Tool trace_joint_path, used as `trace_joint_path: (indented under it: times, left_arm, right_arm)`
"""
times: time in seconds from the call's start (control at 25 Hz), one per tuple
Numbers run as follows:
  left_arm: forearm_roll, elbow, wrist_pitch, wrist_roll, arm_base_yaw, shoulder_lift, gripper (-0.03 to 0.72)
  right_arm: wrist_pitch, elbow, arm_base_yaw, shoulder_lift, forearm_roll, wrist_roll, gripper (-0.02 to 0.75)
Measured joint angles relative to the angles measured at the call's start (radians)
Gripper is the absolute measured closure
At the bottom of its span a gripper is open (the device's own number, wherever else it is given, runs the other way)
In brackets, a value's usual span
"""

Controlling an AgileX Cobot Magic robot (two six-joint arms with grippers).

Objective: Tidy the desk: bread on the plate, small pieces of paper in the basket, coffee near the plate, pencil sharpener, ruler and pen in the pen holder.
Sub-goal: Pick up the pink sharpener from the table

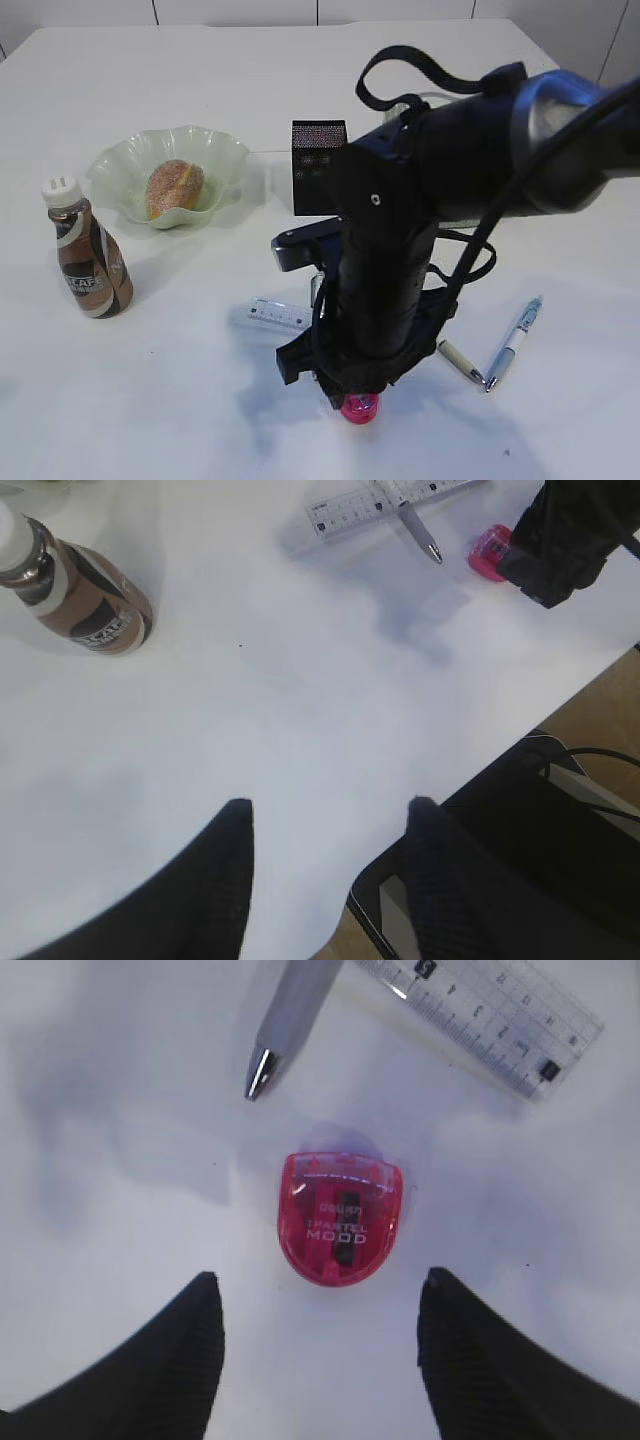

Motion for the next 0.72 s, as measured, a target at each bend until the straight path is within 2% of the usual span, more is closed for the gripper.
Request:
trace_joint_path:
  times: [0.28, 0.72]
  left_arm:
    - [0.000, 0.000, 0.000, 0.000, 0.000, 0.000, 0.347]
    - [0.000, 0.000, 0.000, 0.000, 0.000, 0.000, 0.347]
  right_arm:
    - [-0.025, 0.000, 0.000, 0.044, -0.011, -0.006, 0.214]
    - [-0.079, 0.000, 0.000, 0.085, -0.011, 0.007, 0.206]
